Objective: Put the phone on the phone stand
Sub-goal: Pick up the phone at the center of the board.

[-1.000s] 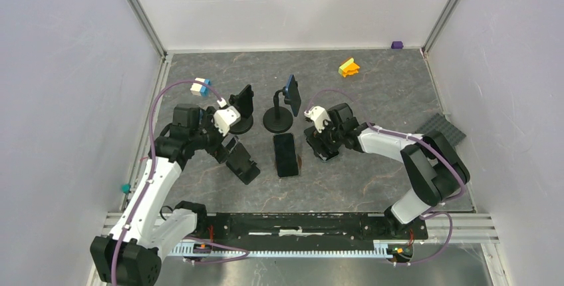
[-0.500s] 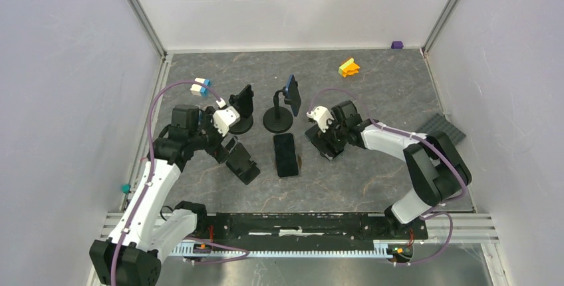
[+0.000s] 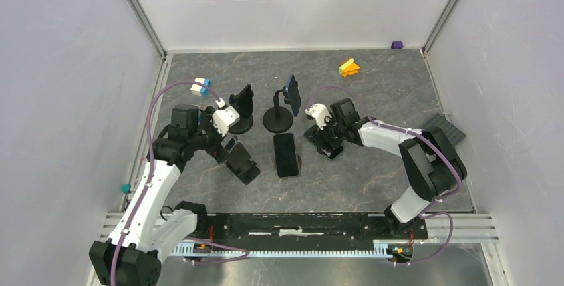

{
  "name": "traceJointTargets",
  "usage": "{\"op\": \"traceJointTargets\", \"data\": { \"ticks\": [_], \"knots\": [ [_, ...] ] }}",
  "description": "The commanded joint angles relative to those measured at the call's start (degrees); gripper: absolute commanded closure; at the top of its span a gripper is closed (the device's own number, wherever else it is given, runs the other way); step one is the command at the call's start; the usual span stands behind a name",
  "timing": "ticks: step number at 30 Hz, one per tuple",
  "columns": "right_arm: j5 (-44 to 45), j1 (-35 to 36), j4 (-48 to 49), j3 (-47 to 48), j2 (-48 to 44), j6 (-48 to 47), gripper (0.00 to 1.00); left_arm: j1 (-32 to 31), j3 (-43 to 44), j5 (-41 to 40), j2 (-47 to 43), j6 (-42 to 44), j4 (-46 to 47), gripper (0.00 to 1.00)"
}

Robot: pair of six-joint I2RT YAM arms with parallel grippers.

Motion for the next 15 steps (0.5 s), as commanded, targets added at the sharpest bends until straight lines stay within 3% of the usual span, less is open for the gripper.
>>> {"op": "traceJointTargets", "data": {
  "ticks": [1, 7, 15],
  "knots": [
    [3.8, 0.02, -4.11, -2.91, 2.08, -1.25, 0.27, -0.17, 1.47, 1.25, -1.69, -1.04, 0.65, 0.0],
    [1.55, -1.27, -4.52, -3.36, -0.73, -3.44, 0.5, -0.34, 2.34, 5.16, -1.54, -2.68, -0.97, 0.01],
    [-6.14, -4.05, -1.74, -5.09, -7.06, -4.99, 0.63, -3.86, 3.58, 7.97, 1.06, -4.81, -0.97, 0.03]
  ]
}}
